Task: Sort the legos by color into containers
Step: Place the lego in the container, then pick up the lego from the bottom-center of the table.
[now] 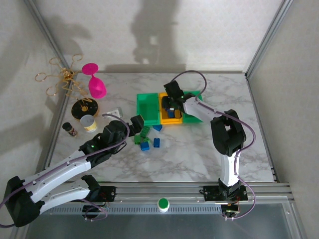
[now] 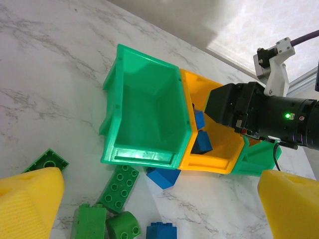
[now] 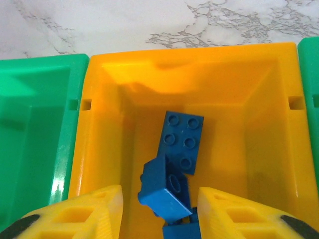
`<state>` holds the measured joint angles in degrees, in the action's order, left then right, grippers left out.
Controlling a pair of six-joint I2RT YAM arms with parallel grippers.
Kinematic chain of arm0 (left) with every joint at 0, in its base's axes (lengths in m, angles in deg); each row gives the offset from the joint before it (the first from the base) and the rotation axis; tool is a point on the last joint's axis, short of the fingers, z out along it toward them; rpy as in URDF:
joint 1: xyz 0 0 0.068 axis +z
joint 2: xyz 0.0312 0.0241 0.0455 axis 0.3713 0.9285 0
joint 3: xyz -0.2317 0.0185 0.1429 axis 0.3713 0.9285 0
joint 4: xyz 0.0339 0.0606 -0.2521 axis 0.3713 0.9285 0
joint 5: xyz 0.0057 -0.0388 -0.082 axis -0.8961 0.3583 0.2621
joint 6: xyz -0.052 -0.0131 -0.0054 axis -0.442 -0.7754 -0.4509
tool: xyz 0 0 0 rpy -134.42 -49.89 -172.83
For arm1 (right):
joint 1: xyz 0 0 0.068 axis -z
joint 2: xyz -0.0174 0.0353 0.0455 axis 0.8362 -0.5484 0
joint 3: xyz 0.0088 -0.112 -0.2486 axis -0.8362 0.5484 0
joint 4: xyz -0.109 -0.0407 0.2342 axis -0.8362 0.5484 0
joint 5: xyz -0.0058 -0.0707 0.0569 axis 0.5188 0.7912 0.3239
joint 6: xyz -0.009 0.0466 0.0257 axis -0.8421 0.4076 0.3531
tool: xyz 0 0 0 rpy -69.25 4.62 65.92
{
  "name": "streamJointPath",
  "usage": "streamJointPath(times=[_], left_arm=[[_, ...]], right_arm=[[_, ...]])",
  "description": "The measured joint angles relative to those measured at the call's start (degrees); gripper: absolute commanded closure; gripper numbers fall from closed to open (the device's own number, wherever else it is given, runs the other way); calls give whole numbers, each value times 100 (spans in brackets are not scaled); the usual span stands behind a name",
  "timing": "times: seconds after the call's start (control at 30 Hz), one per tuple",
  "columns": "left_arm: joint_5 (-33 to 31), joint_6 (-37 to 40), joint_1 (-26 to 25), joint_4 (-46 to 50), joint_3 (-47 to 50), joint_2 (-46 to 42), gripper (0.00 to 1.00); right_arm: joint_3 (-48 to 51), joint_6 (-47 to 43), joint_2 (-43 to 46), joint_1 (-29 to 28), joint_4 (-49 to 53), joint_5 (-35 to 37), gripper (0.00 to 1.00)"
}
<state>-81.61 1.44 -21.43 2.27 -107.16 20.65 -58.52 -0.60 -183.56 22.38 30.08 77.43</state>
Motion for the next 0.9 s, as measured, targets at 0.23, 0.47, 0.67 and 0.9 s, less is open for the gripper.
streamJointPath(times=[0.23,0.47,0.67,0.9], left_arm=[[42,-2,20,4,-63,-9,0],[42,-2,20,79,-70,-219,0],[42,-7,20,273,-70,-592,0],[42,-72,20,546,15,-984,0]], right_arm=[[31,2,461,-7,90,-7,50],[560,26,1172,-315,61,-9,48],[1213,190,1438,-986,118,52,47],[1810,796,1576,-1757,177,358,43]])
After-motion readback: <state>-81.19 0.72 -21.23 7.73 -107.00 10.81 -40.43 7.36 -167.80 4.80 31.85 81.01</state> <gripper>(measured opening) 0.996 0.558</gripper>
